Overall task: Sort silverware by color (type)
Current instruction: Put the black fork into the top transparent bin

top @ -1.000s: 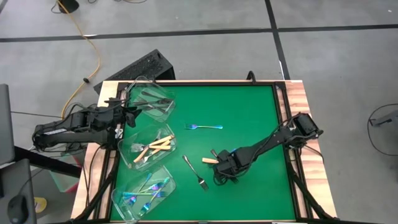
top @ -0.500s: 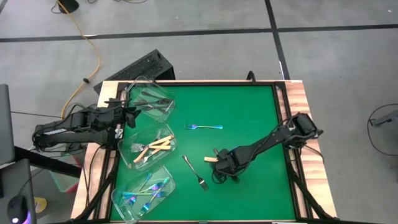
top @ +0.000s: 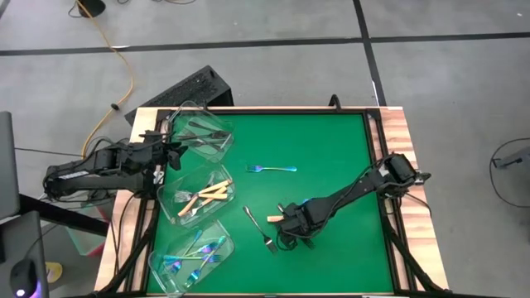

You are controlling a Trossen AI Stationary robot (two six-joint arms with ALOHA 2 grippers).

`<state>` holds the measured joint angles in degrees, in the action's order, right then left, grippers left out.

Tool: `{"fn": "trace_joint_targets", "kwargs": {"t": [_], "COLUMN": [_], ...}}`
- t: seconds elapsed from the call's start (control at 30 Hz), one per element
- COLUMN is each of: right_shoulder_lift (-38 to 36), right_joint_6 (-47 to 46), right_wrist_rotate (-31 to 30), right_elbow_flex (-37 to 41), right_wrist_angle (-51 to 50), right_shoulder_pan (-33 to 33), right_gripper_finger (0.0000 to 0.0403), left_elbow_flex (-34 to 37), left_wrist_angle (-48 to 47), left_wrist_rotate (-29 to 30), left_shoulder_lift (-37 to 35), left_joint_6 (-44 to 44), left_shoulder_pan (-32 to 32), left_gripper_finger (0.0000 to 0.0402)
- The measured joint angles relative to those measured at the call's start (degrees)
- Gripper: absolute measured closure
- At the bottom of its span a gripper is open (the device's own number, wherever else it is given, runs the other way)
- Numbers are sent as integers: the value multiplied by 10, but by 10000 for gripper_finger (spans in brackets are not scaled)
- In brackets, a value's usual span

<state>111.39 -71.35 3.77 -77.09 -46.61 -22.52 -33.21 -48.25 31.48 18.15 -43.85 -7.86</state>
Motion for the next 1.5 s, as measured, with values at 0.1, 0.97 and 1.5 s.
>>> {"fn": "trace_joint_targets", "kwargs": {"t": [0.1,0.97,1.5], "right_shoulder_lift": [0,-3,-4], "right_joint_6": [9,90,117], "right_wrist_rotate": [-1,6,-5], "right_elbow_flex": [-11,-31,-33], "right_wrist_angle": [-2,25,70], "right_shoulder_pan": [1,6,40], "right_gripper_finger": [392,390,390], "left_elbow_flex": [0,0,0], "left_wrist_angle": [0,-1,-4], "left_wrist_rotate": [0,4,4], "left_shoulder_lift": [0,0,0], "left_joint_6": [-2,1,-2], "left_shoulder_pan": [0,0,0], "left_gripper_finger": [230,230,230]}}
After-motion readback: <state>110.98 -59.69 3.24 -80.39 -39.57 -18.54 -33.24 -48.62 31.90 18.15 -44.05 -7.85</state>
